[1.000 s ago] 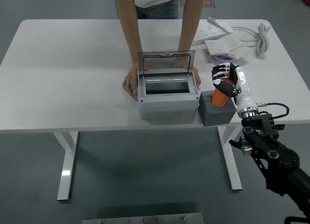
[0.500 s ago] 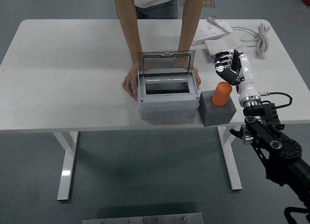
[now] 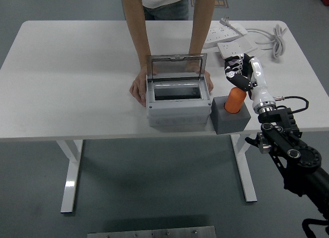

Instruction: Fetch the battery,place it into the box,close the lid of the box

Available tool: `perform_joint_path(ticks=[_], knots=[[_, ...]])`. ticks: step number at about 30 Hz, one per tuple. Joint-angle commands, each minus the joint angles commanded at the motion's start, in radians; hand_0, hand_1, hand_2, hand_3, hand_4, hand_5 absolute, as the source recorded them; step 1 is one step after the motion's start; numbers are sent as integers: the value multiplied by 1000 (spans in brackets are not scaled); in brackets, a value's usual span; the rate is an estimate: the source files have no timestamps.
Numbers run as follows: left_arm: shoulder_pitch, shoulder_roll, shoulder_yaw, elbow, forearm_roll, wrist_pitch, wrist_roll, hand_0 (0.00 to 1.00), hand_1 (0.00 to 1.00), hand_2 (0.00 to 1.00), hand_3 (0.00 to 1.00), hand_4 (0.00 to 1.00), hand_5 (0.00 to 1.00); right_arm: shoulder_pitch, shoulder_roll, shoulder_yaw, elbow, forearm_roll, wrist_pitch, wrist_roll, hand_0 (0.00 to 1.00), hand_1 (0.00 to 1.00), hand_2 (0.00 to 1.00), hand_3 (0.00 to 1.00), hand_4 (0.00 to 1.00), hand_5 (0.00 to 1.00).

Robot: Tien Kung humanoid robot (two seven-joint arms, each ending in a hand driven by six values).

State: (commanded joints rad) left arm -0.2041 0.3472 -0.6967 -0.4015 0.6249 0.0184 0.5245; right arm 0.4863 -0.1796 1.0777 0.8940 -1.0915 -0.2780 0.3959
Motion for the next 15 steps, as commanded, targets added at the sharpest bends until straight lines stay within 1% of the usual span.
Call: perform_joint_path(ticks=[2,3,8,9,14,15], knots=[[0,0,0,0,0,0,0,818,890,832,823,836,563,-1,-1,2,-1,-2,3,-1,285,426,437,472,625,185],[1,0,0,0,0,0,0,818,890,831,823,836,565,-2,-1,3,-1,-2,4,-1,701,701,681,741,819,285],[2,-1,0,0,-1,0,1,818,890,831,823,836,565,-9,-3,5,-1,-4,6,1,701,701,681,741,819,285],[2,-1,0,0,-1,0,1,820,890,832,824,838,571,-10,-3,4,-1,-4,6,1,860,789,765,820,914,454],[4,-3,1,-1,-3,1,1,820,890,832,824,838,571,-20,-5,3,2,-10,9,-1,860,789,765,820,914,454],[4,-3,1,-1,-3,1,1,822,891,833,824,840,577,-21,-5,3,3,-11,9,-1,902,817,787,837,935,485]])
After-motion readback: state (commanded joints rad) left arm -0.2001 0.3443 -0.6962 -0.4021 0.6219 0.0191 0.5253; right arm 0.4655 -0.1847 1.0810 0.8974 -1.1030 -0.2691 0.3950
